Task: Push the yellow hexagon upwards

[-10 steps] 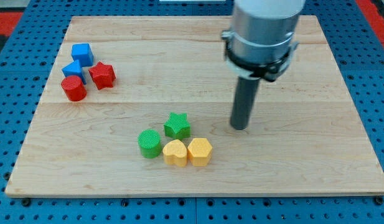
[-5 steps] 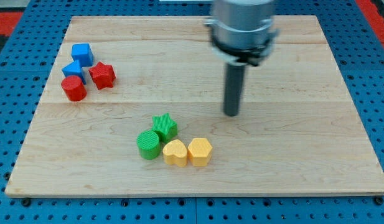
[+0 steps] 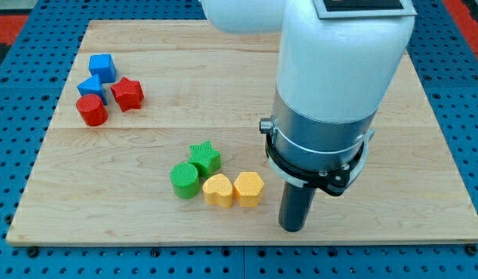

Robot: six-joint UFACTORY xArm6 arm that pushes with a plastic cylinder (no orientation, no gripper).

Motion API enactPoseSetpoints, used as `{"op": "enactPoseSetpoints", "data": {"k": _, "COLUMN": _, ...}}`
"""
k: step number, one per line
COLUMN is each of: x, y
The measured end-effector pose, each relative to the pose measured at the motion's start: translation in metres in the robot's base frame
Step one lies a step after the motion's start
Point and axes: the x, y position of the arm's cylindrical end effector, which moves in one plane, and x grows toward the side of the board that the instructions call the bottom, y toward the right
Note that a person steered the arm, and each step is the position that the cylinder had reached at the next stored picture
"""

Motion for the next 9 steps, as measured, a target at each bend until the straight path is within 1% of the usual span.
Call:
{"op": "enactPoseSetpoints", "data": {"k": 4, "x": -0.002, "y": 0.007}}
{"op": "enactPoseSetpoints", "data": {"k": 5, "x": 0.021, "y": 0.002}}
{"op": "enactPoseSetpoints", "data": {"k": 6, "x": 0.021, "y": -0.003}}
{"op": "enactPoseSetpoints", "data": {"k": 7, "x": 0.016, "y": -0.072}}
{"op": "enactPoseSetpoints", "data": {"k": 8, "x": -0.010, "y": -0.096}}
{"op": "enactPoseSetpoints", "data": {"k": 9, "x": -0.047, "y": -0.036}}
